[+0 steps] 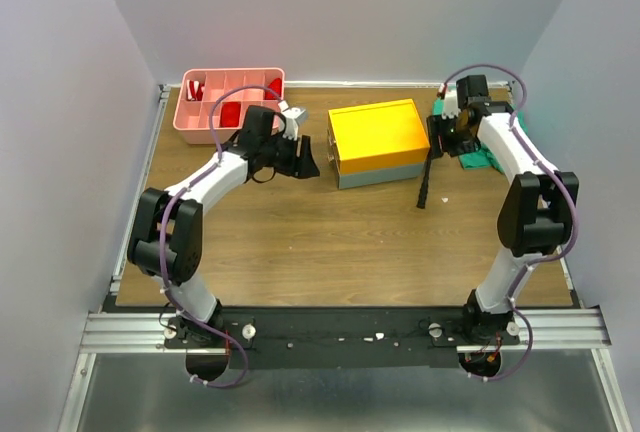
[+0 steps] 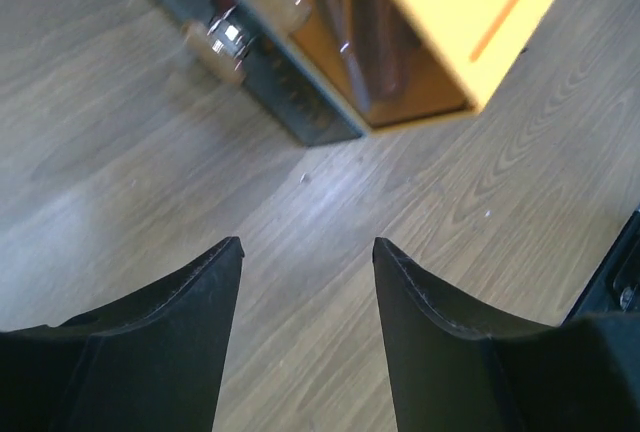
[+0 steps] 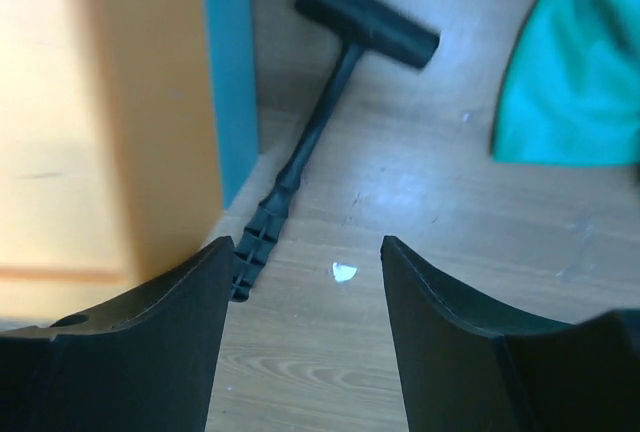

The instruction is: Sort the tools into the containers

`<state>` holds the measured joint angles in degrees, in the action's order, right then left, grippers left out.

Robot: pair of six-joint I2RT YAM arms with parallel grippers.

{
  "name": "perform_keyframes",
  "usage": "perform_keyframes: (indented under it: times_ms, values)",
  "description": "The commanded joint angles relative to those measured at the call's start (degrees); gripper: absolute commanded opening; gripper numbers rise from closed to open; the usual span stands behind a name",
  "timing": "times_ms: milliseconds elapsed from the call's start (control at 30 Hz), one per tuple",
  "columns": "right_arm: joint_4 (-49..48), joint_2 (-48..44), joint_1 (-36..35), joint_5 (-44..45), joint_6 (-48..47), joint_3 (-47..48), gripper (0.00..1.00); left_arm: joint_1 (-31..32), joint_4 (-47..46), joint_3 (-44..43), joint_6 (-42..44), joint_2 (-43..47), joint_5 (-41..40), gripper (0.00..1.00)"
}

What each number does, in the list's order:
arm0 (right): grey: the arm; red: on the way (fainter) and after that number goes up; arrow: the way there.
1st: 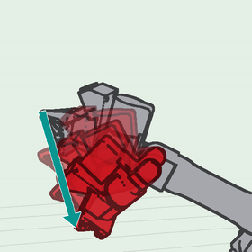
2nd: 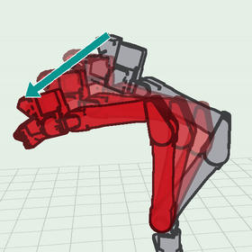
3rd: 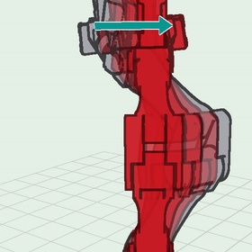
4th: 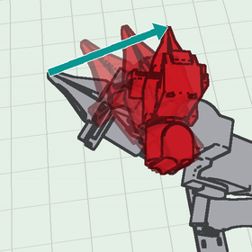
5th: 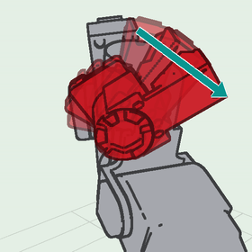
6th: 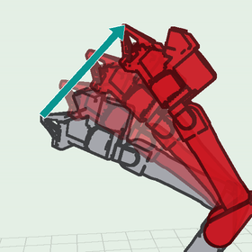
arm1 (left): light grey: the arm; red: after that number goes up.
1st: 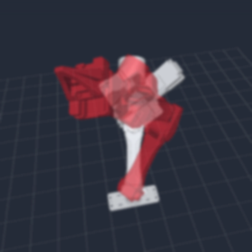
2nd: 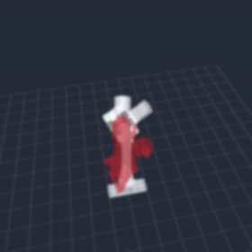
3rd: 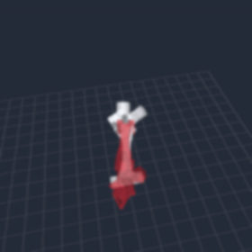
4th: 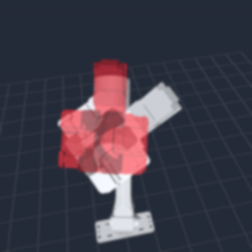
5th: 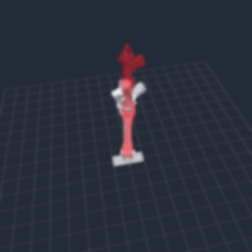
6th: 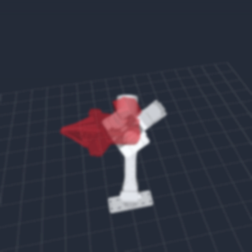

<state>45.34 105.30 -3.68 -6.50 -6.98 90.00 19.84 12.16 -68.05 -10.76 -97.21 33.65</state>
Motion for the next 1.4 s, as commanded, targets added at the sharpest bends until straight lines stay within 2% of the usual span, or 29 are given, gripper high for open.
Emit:
perform_keyframes:
  times_ms: [0,300,400,433,533,600,767,867,1100,1233,1367]
  values:
    - [2.12,3.59,-0.71,-2.20,8.63,-5.62,0.68,-1.29,1.81,6.17,-0.14,3.15,-2.88,0.65]
    - [0.63,11.42,-3.26,-0.79,12.69,-1.41,0.63,-2.26,3.74,8.46,3.73,8.35,-6.31,0.66]
    - [0.19,13.88,-3.35,1.57,14.27,-0.70,0.59,-3.05,4.45,8.20,4.70,8.79,-7.19,0.66]
    - [0.27,14.41,-3.35,4.02,14.97,-0.61,0.51,-3.31,4.71,8.11,4.87,8.70,-7.37,0.66]
    - [0.01,15.02,-3.17,4.57,17.26,0.70,0.49,-4.01,5.32,7.41,5.40,8.88,-7.55,0.66]
    - [0.45,14.68,-3.09,3.61,17.96,1.49,0.50,-4.19,5.50,7.06,6.10,8.97,-7.72,0.66]
    - [-1.03,8.98,-3.00,-2.63,19.11,0.81,0.65,-4.89,5.42,6.88,6.55,8.88,-7.72,0.66]
    - [-4.72,3.61,-1.68,-4.39,22.45,-2.10,0.67,-5.16,4.98,6.53,6.02,8.35,-7.20,0.66]
    - [-1.22,1.67,-1.15,-1.59,30.80,-4.20,0.68,-5.16,4.10,4.95,4.35,6.77,-5.61,0.66]
    - [1.94,5.00,-1.24,3.23,32.03,-1.67,0.67,-5.16,3.75,4.68,4.08,6.77,-5.61,0.66]
    - [2.38,5.71,-1.24,6.15,32.91,-3.68,0.67,-5.24,4.01,5.12,4.44,7.38,-6.05,0.66]
